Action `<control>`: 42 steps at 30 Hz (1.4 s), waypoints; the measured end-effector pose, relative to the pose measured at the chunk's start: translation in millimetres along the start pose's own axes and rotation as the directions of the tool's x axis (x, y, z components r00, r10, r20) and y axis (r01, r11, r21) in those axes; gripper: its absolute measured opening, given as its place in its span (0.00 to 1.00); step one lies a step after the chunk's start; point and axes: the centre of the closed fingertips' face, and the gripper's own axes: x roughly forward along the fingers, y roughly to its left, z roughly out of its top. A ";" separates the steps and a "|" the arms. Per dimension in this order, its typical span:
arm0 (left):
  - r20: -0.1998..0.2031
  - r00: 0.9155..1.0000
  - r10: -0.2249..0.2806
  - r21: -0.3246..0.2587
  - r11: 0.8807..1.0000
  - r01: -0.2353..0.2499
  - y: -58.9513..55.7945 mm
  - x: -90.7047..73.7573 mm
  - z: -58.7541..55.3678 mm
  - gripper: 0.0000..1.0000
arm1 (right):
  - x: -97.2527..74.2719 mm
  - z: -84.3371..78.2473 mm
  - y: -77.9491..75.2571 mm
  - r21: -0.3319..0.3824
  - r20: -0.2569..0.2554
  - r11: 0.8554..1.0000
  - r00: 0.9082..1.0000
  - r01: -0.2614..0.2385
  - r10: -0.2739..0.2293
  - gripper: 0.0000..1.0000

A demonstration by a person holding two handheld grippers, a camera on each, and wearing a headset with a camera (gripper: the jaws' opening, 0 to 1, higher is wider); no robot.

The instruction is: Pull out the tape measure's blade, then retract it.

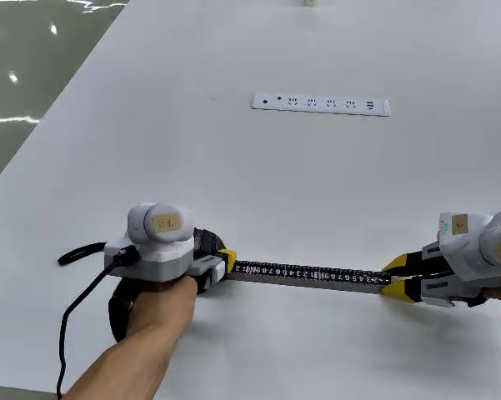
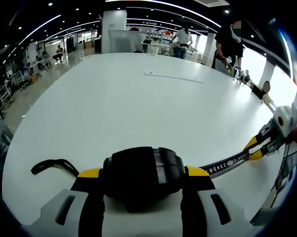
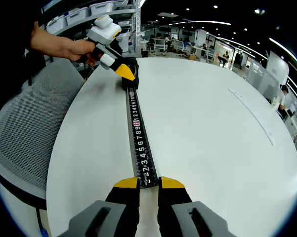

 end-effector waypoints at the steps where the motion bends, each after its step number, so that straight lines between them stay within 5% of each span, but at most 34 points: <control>1: -0.001 1.000 -0.001 0.001 1.000 0.001 0.1 -0.1 0.0 0.57 | 0.0 0.0 -0.1 0.000 0.000 1.000 1.000 0.000 0.000 0.10; 42: 0.000 1.000 -0.017 -0.022 1.000 0.017 0.6 -1.3 -0.7 0.57 | 3.9 4.9 2.2 -0.011 -0.019 1.000 1.000 -0.009 0.009 0.10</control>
